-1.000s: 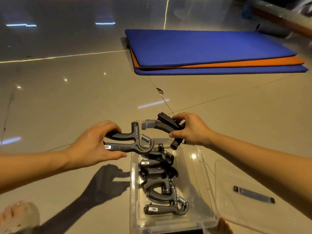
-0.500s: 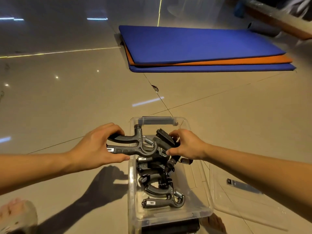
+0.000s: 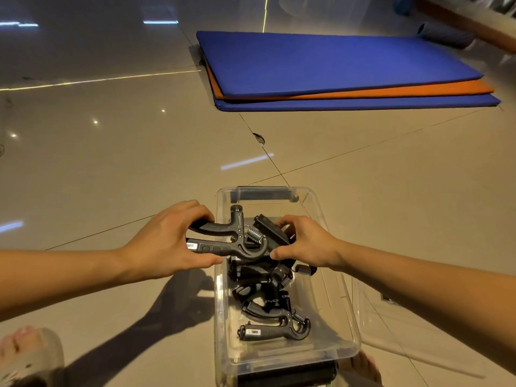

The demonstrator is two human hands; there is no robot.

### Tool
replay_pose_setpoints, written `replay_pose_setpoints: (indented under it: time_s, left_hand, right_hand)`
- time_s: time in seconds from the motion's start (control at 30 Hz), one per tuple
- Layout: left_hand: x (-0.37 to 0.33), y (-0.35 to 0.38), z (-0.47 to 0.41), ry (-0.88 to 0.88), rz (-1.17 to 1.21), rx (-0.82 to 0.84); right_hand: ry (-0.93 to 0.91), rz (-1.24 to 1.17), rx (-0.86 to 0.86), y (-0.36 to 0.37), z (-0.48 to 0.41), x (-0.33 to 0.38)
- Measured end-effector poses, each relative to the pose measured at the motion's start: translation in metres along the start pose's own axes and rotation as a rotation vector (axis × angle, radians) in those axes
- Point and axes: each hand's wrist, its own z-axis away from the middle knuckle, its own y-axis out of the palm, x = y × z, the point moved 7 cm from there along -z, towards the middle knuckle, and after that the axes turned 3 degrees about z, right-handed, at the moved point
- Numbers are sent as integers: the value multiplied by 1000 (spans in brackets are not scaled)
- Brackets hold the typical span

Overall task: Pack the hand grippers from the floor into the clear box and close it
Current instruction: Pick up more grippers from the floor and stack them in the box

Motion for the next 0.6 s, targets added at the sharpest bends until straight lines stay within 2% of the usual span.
replay_pose_setpoints:
  time_s: [0.1, 0.2, 0.43, 0.6]
  left_hand:
    - [5, -2, -5, -1, -110, -14]
    - [4, -1, -10, 70, -255, 11]
    - [-23, 21, -22, 224, -334, 94]
    - [-33, 35, -32, 223, -328, 90]
  right_hand:
    - [14, 58, -119, -20, -6, 0]
    - [-11, 71, -225, -43, -13, 3]
    - [47, -116, -373, -86, -19, -6]
    - [126, -251, -438, -110, -11, -30]
